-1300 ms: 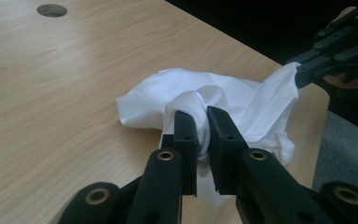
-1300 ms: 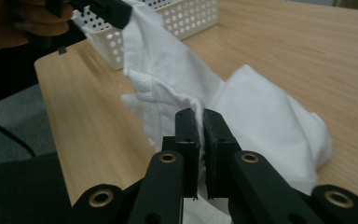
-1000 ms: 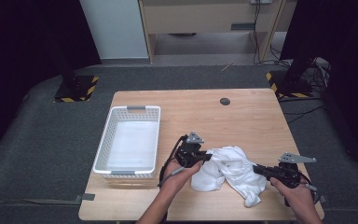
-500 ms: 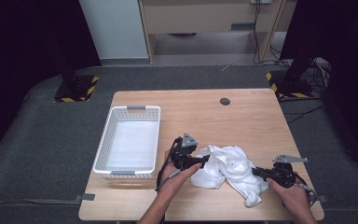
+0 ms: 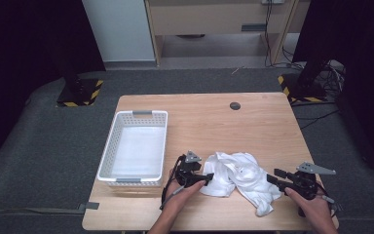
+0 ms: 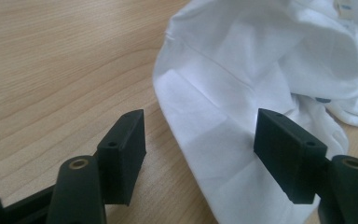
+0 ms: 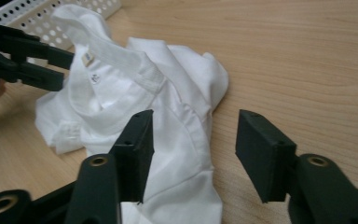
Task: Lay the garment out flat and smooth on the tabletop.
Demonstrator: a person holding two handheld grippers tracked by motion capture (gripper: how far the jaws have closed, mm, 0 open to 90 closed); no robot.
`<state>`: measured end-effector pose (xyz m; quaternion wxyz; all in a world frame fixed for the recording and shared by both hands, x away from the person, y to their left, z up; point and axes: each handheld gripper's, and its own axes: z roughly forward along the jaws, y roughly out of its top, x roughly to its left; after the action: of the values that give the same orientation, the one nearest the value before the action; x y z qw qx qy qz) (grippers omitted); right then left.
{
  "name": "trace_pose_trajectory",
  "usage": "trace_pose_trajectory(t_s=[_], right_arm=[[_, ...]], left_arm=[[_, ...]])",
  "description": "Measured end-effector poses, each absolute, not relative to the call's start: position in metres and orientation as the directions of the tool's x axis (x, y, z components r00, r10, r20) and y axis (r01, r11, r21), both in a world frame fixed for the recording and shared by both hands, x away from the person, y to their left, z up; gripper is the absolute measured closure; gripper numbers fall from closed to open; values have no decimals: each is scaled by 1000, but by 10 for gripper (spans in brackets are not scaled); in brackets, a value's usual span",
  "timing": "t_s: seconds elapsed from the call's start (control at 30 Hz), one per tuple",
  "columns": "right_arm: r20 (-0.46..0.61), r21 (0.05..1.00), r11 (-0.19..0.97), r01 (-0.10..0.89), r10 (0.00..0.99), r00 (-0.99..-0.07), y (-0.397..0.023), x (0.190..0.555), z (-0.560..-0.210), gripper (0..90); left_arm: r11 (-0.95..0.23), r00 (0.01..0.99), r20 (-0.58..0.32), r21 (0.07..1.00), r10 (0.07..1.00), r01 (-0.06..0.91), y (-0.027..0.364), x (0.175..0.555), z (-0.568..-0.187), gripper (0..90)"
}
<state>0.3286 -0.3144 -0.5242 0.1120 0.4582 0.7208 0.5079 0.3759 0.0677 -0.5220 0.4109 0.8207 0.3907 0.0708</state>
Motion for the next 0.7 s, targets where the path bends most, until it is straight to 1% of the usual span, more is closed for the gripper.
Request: trace_pose_trajectory(t_s=[0.03, 0.07, 0.13, 0.23, 0.3, 0.33, 0.37, 0.4, 0.43, 0.5, 0.53, 0.57, 0.63, 0.7], right_arm=[[301, 840, 69, 539, 767, -567, -315, 327, -524, 403], [292, 843, 81, 532, 761, -579, -315, 326, -523, 379], [266, 846, 109, 522, 763, -589, -315, 324, -524, 357], [265, 834, 127, 537, 761, -592, -314, 324, -528, 370], [257, 824, 152, 546, 758, -599, -310, 324, -531, 399], [252, 820, 165, 548, 757, -604, -308, 324, -532, 418], [252, 820, 165, 548, 757, -604, -308, 324, -532, 418], [247, 812, 179, 555, 756, -606, -306, 325, -534, 447], [242, 806, 191, 560, 757, -607, -304, 325, -535, 513], [232, 799, 210, 564, 757, -610, -301, 325, -535, 611], [227, 797, 215, 564, 759, -610, -300, 324, -535, 675], [230, 797, 215, 564, 756, -613, -299, 323, -533, 783], [231, 802, 209, 560, 755, -614, -299, 322, -530, 837], [237, 804, 198, 561, 758, -607, -300, 322, -528, 852]], left_arm=[[-354, 683, -209, 729, 700, 586, 68, 377, -524, 336], [-352, 682, -215, 726, 700, 590, 68, 377, -526, 339], [-359, 685, -214, 723, 696, 590, 68, 378, -530, 367], [-383, 698, -187, 724, 691, 574, 67, 377, -533, 453], [-399, 710, -189, 717, 678, 572, 66, 376, -532, 539], [-399, 710, -189, 717, 678, 572, 66, 376, -532, 563], [-407, 718, -190, 715, 669, 568, 65, 375, -532, 563], [-410, 723, -190, 717, 664, 564, 64, 374, -533, 629], [-413, 725, -183, 718, 664, 560, 62, 373, -533, 668], [-423, 733, -188, 712, 654, 561, 61, 371, -533, 753], [-424, 733, -187, 711, 654, 560, 61, 370, -533, 789], [-416, 731, -195, 714, 654, 563, 62, 369, -533, 857], [-402, 726, -204, 720, 657, 566, 66, 368, -530, 899], [-387, 725, -212, 730, 655, 563, 69, 367, -525, 900]])
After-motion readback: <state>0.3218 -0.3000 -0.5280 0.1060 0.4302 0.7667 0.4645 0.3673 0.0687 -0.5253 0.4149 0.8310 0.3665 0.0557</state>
